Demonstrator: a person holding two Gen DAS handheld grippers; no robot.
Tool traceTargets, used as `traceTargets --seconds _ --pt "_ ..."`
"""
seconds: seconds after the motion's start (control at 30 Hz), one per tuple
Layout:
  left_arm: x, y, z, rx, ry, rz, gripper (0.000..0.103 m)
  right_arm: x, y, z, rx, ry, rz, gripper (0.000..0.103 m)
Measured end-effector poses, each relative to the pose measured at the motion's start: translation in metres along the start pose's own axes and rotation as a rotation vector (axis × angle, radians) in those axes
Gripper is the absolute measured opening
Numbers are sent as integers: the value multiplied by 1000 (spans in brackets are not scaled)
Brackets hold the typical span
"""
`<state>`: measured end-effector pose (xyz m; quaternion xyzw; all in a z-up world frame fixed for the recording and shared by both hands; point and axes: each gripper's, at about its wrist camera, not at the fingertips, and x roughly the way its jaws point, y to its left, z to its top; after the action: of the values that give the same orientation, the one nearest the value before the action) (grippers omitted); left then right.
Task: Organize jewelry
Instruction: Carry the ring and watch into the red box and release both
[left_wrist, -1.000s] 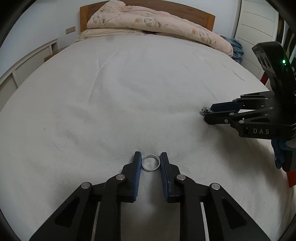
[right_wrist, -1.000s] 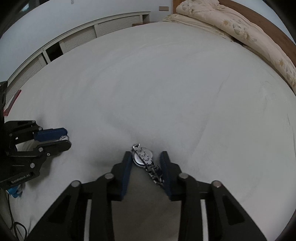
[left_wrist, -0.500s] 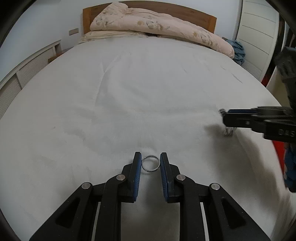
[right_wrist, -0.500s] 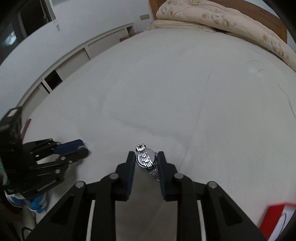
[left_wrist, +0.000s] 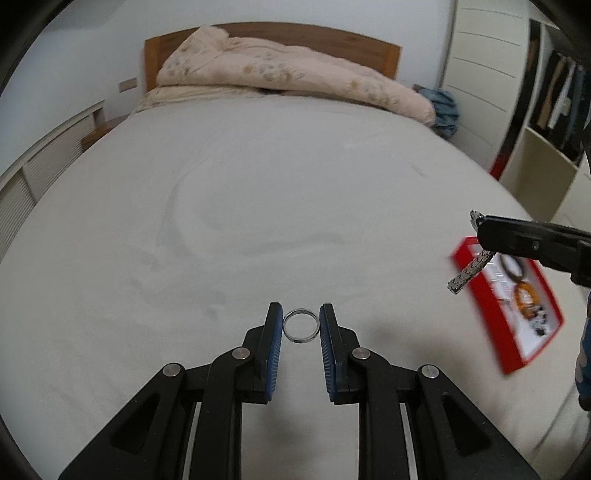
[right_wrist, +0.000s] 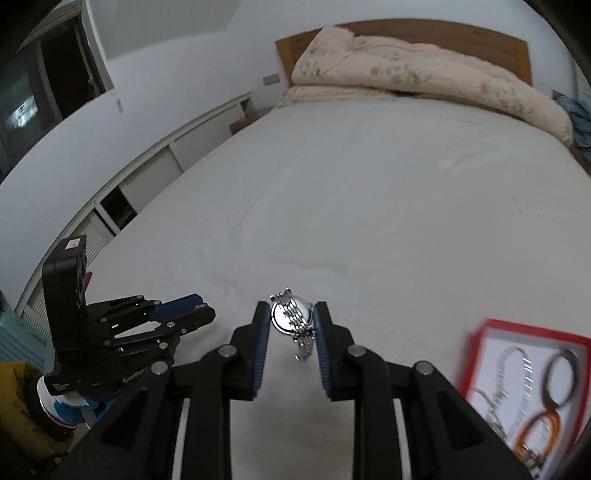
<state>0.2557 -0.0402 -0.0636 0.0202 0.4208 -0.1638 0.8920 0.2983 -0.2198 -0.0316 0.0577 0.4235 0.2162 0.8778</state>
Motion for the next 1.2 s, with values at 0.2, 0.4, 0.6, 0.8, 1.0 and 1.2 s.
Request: traceTargets --seconds 0.2,0.4,0.6,0.8,1.0,1.2 --pt "-8 -64 17 42 -14 -91 20 -66 -40 -23 49 -31 -90 22" --pt "13 -136 30 91 10 -186 20 -105 -106 -51 100 -12 -210 22" --pt "52 -202 38 160 66 -239 20 -106 -178 -71 175 17 -279 22" --pt "99 -239 36 194 128 -204 20 -84 -225 -78 236 50 -277 23" --pt "125 -251 30 234 166 -192 20 -61 -245 -85 264 79 -283 23" --pt "142 -258 20 265 199 -163 20 -43 -251 -91 277 116 -298 22"
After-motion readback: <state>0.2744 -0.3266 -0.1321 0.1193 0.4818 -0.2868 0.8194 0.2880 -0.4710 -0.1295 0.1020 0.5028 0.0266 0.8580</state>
